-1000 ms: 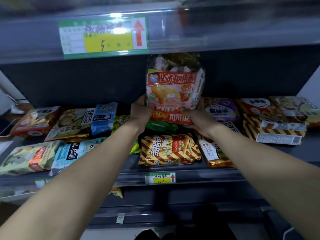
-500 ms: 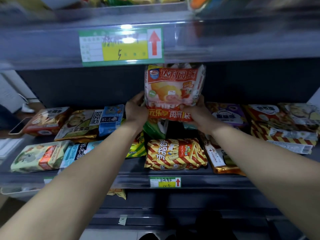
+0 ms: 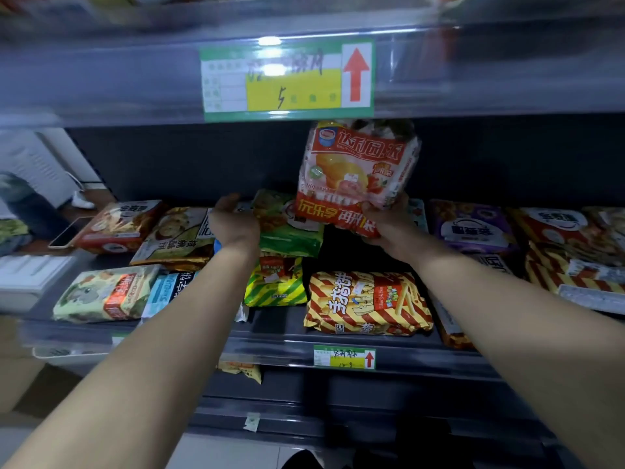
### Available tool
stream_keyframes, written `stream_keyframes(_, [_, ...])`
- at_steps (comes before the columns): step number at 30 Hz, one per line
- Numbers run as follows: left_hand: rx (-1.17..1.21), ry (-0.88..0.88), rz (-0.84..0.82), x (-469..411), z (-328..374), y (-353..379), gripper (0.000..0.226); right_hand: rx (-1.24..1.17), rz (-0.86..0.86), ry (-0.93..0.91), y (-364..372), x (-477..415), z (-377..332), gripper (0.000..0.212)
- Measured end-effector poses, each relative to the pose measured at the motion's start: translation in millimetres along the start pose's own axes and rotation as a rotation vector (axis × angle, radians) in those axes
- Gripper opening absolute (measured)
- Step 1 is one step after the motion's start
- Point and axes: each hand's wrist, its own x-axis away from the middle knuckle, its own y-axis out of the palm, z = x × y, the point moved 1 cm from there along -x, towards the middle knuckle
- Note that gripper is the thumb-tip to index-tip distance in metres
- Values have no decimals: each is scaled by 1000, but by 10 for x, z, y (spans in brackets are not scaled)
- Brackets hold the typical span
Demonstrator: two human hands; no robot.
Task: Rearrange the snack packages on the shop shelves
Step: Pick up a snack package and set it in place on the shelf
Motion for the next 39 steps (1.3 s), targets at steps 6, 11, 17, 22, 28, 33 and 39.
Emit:
stream_keyframes(6, [-831, 808, -364, 413, 57, 338, 44, 2, 28, 8, -13, -81, 33, 70])
stream_keyframes(11, [-908, 781, -950, 635, -26, 650, 36, 43, 38, -45, -64, -91, -14, 69])
stream_keyframes(17, [-974, 718, -787, 425, 57, 617, 33, 75, 94, -55, -181, -121, -72, 66])
stream_keyframes(22, [-945, 597, -635, 355, 104, 674, 36, 114, 135, -98, -166, -147, -64, 67])
stream_keyframes(28, [-25, -50, -715, 524, 130, 944, 57, 90, 123, -85, -226, -126, -21, 65])
stream_keyframes(33, [-305, 48, -545, 542, -3, 1009, 67, 17, 71, -31, -151, -42, 29, 68])
stream_keyframes(39, [-602, 95, -571, 335, 44, 960, 49, 40, 67, -101, -75, -62, 70, 70])
